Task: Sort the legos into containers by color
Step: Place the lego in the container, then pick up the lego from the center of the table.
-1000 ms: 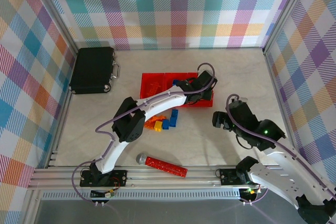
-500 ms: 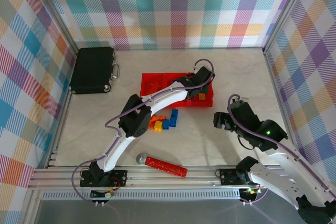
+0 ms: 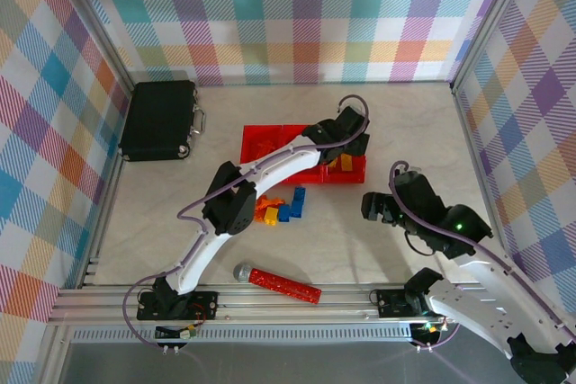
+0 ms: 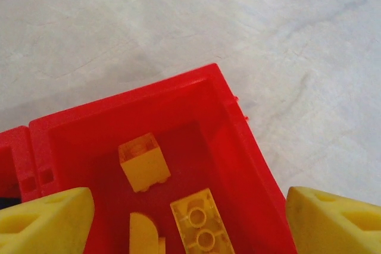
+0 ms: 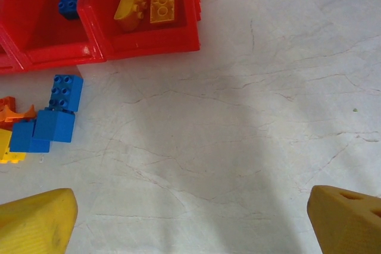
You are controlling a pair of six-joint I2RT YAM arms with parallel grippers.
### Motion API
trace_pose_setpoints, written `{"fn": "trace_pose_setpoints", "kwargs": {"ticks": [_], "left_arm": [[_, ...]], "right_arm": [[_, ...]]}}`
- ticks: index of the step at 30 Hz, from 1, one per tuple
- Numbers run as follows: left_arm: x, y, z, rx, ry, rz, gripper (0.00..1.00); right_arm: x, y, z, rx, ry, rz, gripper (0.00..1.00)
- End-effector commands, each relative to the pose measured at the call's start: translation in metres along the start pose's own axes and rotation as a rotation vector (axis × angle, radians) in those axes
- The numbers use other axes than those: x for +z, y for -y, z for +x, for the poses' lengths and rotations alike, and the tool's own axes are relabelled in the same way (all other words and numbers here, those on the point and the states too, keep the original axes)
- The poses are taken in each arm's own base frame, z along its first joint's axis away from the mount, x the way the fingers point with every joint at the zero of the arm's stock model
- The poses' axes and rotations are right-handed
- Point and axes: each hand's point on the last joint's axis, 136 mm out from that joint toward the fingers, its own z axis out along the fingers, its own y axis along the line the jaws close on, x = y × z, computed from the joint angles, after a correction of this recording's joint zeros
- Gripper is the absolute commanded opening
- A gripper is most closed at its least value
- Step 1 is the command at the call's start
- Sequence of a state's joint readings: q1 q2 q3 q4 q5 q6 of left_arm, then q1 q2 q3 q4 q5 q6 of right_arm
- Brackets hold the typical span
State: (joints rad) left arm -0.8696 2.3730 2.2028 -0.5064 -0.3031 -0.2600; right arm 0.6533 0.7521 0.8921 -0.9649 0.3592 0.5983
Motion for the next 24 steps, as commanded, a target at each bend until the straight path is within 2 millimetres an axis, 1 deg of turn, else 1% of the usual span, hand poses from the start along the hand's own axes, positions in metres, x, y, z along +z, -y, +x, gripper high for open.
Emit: {"fn": "trace_pose_setpoints", "kwargs": {"ticks": [1, 4, 6, 7, 8, 9, 10, 11, 12, 13, 16, 18, 20, 22, 24], "left_arm": [[-0.081, 0.004, -0.059, -0.008, 0.111, 0.094, 0.86], [-0.122, -0.008, -0.066, 0.000, 0.157, 0.098, 0.90], [-0.150, -0.026, -0.063, 0.008, 0.187, 0.066, 0.97], [-0.157, -0.036, -0.057, 0.009, 0.193, 0.041, 1.00], [-0.172, -0.049, -0.053, 0.005, 0.210, 0.017, 1.00], [-0.182, -0.060, -0.044, -0.001, 0.213, -0.004, 1.00], [-0.186, -0.071, -0.034, -0.009, 0.205, -0.025, 1.00], [-0.197, -0.083, -0.025, -0.027, 0.201, -0.040, 1.00], [-0.202, -0.095, -0.011, -0.046, 0.182, -0.062, 1.00], [-0.207, -0.104, 0.000, -0.063, 0.172, -0.080, 0.99], [-0.217, -0.134, 0.044, -0.093, 0.121, -0.146, 0.99], [-0.225, -0.154, 0.071, -0.115, 0.092, -0.197, 1.00], [-0.230, -0.166, 0.096, -0.143, 0.066, -0.221, 1.00], [-0.232, -0.174, 0.119, -0.185, 0.047, -0.217, 1.00], [-0.236, -0.180, 0.138, -0.239, 0.041, -0.206, 1.00]], "right_arm": [[0.006, -0.013, -0.003, 0.020, -0.005, -0.051, 0.99], [0.013, -0.028, -0.006, 0.032, -0.033, -0.094, 0.99], [0.018, -0.039, -0.006, 0.038, -0.066, -0.121, 0.99], [0.021, -0.043, -0.006, 0.041, -0.080, -0.127, 0.99], [0.026, -0.048, -0.005, 0.038, -0.102, -0.141, 0.99], [0.031, -0.054, -0.003, 0.035, -0.130, -0.153, 0.99], [0.036, -0.058, -0.001, 0.039, -0.152, -0.157, 0.99], [0.042, -0.063, 0.002, 0.045, -0.183, -0.160, 0.99], [0.049, -0.068, 0.004, 0.049, -0.208, -0.164, 0.99], [0.055, -0.071, 0.005, 0.057, -0.227, -0.162, 0.99], [0.073, -0.079, 0.006, 0.092, -0.276, -0.139, 0.99], [0.087, -0.092, 0.005, 0.109, -0.305, -0.153, 0.99], [0.100, -0.106, 0.006, 0.119, -0.331, -0.179, 1.00], [0.113, -0.119, 0.006, 0.112, -0.344, -0.179, 1.00], [0.126, -0.127, 0.005, 0.089, -0.357, -0.131, 0.97]]}}
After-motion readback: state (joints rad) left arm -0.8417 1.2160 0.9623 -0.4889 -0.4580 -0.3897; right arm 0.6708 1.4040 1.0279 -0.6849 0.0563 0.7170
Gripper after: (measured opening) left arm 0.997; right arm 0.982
